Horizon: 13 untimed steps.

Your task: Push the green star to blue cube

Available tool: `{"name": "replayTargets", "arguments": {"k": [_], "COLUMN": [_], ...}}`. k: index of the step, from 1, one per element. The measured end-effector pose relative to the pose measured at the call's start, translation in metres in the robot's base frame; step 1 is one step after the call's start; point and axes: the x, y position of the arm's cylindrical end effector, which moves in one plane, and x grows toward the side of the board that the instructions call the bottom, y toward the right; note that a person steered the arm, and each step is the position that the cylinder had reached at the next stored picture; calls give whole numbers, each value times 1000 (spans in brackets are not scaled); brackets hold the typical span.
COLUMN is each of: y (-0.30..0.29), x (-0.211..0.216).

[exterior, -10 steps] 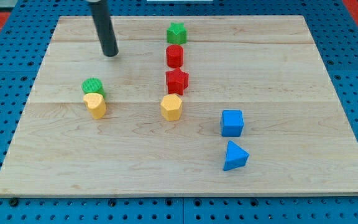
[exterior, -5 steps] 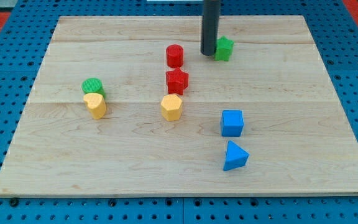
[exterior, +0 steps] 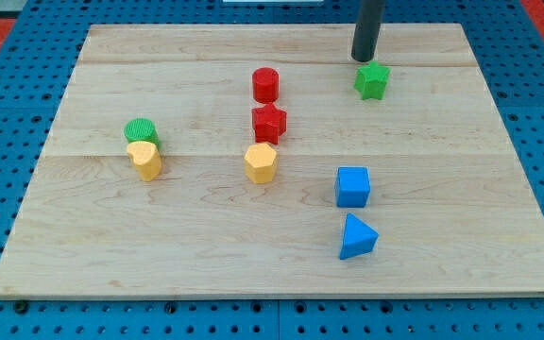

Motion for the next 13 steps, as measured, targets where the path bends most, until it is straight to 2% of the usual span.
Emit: {"name": "replayTargets", "arguments": {"k": [3, 4, 5, 7, 8, 9, 10, 11, 13], "y": [18, 16, -6, -8, -8, -10, -7, 29, 28], "x": [101, 65, 65, 141, 162, 130, 150, 209, 212]}}
